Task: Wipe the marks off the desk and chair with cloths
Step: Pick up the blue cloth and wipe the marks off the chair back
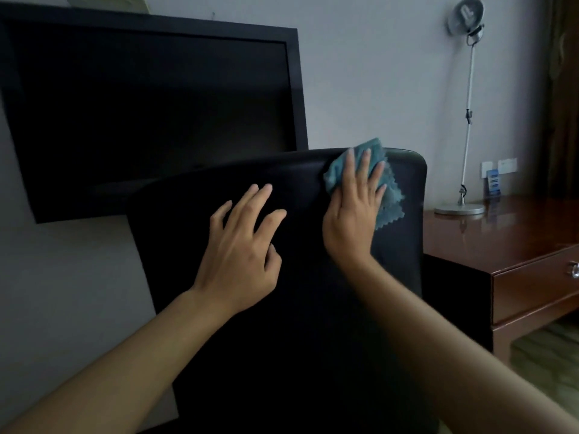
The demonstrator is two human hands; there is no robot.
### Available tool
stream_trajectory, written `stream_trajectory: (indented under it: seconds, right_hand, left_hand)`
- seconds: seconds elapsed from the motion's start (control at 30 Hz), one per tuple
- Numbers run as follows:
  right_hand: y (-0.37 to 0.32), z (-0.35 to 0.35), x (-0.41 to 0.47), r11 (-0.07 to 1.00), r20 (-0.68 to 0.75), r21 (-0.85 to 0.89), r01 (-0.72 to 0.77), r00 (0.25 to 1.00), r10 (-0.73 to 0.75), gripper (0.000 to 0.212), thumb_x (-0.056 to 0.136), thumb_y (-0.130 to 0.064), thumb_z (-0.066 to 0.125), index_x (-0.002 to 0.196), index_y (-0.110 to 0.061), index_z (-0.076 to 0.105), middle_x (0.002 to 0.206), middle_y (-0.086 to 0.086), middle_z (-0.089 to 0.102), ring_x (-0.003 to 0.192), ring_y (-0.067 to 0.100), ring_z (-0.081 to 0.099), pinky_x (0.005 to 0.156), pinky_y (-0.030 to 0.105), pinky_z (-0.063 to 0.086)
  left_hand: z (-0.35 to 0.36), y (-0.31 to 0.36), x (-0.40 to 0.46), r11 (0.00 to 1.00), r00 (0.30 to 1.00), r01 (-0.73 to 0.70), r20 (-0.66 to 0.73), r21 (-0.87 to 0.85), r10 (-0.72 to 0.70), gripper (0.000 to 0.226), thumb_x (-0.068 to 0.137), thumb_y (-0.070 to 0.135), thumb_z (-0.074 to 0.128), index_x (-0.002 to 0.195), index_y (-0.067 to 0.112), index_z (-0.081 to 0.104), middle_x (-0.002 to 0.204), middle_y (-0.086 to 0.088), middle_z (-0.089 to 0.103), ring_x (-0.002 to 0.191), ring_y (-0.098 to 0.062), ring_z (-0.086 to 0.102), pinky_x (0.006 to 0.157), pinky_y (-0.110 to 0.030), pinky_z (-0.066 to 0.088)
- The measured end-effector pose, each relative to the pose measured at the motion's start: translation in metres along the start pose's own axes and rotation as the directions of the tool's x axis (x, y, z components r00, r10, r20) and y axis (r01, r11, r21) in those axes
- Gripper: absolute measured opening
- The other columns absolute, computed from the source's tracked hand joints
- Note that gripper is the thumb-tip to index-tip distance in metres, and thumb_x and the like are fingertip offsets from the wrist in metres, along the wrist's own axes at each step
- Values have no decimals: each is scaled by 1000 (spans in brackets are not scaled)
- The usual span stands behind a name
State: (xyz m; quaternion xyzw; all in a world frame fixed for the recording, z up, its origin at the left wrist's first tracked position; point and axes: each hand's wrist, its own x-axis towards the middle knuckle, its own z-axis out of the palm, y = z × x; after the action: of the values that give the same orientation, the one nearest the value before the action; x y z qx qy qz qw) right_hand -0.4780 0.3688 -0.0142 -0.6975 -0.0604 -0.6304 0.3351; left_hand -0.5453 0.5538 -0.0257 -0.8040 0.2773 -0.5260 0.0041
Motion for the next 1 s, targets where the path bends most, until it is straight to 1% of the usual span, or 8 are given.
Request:
stream_trajectory:
  seconds: [0.1,0.23,0.33,0.4,0.5,0.57,0.77,1.0]
  right_hand:
    - [-12,21,-65,949,183,8,317,932,-313,60,93,-12,39,151,-20,29,159,2,12,149,33,-1,118,61,5]
    - [-2,31,-116,701,451,121,703,591,-669,52,94,-15,47,146,-12,40,157,8,29,148,34,13,114,56,28]
    - [3,22,-86,559,476,117,821,447,-757,50,95,-21,47,144,-16,44,155,7,35,148,29,18,120,48,20]
    - [3,17,-55,586,423,13,811,526,-738,54,95,-29,49,147,-20,40,157,5,31,149,26,15,121,43,10]
    - [-2,18,-39,759,290,-108,642,751,-594,55,97,-35,48,149,-21,35,158,4,28,150,25,11,121,51,5]
    - [-1,23,-52,792,259,-94,603,783,-566,50,101,-33,45,149,-20,37,158,4,29,150,26,11,121,54,7]
    - [43,27,-156,725,422,11,688,654,-627,51,100,-32,44,150,-24,33,159,1,26,150,27,14,120,54,7]
    - [80,13,-222,650,600,25,760,509,-617,55,98,-33,48,150,-24,33,158,0,25,149,25,15,122,51,5]
  left_hand:
    - [-3,-11,-4,994,994,106,-6,-3,-106,59,78,13,65,136,8,52,155,-18,32,148,-33,24,114,-56,27]
    - [2,-21,-24,993,989,108,94,47,-112,64,85,17,61,145,9,43,161,-17,19,151,-33,9,120,-56,17]
    - [3,-31,-32,994,989,104,102,38,-108,67,84,15,62,148,8,40,162,-16,17,152,-32,8,120,-53,15]
    - [5,-33,-32,995,991,97,87,34,-100,73,82,12,63,150,9,36,162,-17,16,151,-33,8,120,-53,15]
    - [12,-29,-37,994,990,106,92,39,-110,81,80,14,62,153,12,28,163,-17,11,152,-34,4,119,-59,16]
    - [17,-25,-44,993,990,111,84,38,-114,81,80,15,62,153,13,27,163,-18,11,152,-35,5,119,-60,16]
    - [47,-11,-101,1000,999,21,42,-14,-20,73,77,12,56,149,11,40,161,-18,20,152,-33,12,120,-52,20]
    - [71,18,-163,995,956,12,294,-103,19,74,71,9,67,143,12,49,157,-15,33,148,-28,25,117,-44,30]
